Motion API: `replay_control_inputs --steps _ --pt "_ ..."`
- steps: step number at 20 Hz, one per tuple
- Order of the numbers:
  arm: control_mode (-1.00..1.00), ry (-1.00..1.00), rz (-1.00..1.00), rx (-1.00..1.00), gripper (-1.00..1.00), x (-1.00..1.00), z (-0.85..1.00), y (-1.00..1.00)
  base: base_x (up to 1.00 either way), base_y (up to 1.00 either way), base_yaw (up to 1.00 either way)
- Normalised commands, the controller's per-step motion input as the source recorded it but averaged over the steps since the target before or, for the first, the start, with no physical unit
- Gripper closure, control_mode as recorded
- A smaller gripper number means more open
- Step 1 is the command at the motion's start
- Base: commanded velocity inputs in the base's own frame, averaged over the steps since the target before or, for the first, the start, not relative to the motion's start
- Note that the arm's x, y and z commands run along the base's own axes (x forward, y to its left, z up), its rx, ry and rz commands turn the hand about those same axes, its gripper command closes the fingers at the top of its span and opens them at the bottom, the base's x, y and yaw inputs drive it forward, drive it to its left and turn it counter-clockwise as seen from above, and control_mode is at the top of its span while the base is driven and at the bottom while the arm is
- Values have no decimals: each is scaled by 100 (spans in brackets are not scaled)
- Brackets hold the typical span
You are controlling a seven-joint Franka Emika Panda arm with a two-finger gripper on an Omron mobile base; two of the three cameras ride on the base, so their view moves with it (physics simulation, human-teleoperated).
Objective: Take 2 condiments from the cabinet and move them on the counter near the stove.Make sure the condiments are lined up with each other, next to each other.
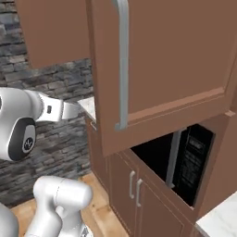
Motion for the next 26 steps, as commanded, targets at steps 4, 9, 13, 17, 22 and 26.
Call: replay_control_inputs --steps 4,9,13,17,22,26 --pt "100 0 0 0 -100 0 0 0 38 3 -35" --pt "100 0 0 0 -100 0 0 0 0 0 -51" --pt "100 0 0 0 -100 0 0 0 0 0 -52" --pt "100 0 0 0 -100 0 0 0 3 2 -51" --pt "100 0 0 0 -100 0 0 0 18 9 -48" --pt "100 0 0 0 -100 0 0 0 21 15 -47"
